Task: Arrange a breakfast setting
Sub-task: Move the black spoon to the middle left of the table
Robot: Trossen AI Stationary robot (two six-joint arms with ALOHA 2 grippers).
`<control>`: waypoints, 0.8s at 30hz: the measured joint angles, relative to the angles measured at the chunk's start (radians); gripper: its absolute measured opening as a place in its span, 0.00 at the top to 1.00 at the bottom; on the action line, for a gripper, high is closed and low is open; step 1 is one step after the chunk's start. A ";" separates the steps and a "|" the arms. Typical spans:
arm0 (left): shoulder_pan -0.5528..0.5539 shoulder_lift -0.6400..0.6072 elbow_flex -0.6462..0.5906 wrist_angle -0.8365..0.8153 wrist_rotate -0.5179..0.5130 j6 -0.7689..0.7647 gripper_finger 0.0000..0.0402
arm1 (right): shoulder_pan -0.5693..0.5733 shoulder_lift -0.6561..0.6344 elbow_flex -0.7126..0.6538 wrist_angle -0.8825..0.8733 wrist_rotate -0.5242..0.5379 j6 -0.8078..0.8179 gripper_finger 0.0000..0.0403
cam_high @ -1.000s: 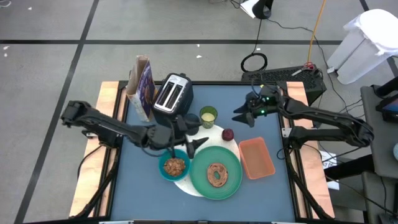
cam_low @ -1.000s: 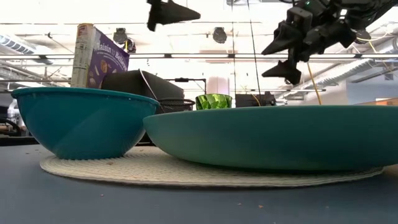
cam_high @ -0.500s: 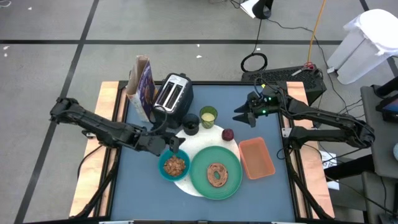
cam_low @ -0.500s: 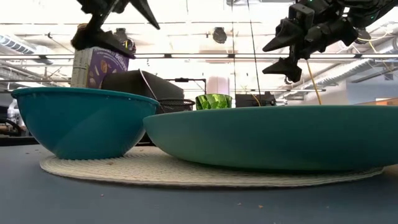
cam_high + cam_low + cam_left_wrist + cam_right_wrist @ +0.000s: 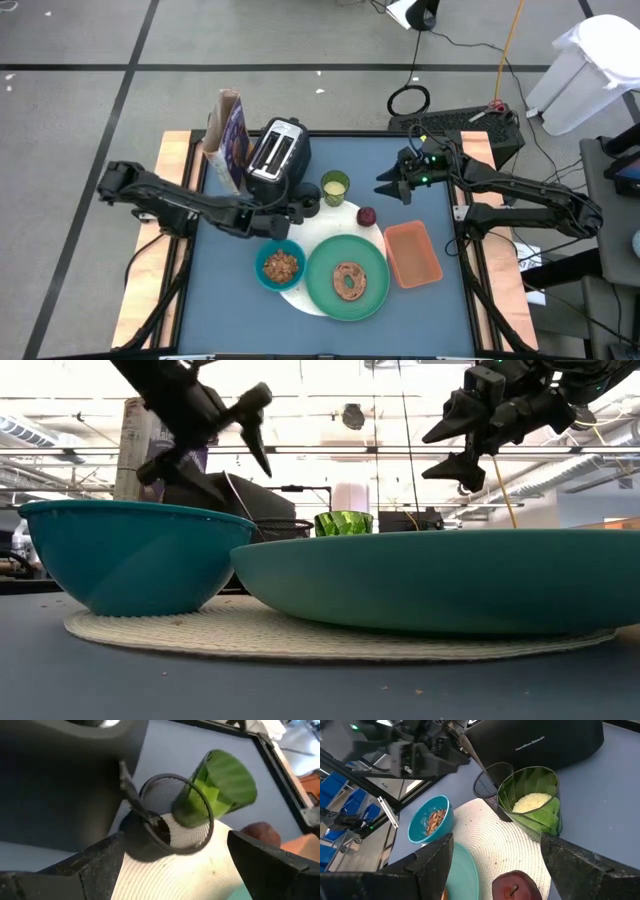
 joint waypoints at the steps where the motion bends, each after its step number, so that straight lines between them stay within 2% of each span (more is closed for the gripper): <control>1: 0.007 0.012 0.000 0.012 0.001 0.001 0.12 | 0.000 0.000 0.000 0.000 0.000 0.000 0.28; 8: 0.047 0.072 0.000 0.081 -0.002 0.002 0.12 | 0.000 0.000 0.000 0.000 0.000 -0.001 0.28; 24: 0.073 0.081 0.000 0.083 -0.039 0.000 0.12 | 0.000 0.000 0.000 0.000 0.000 -0.004 0.28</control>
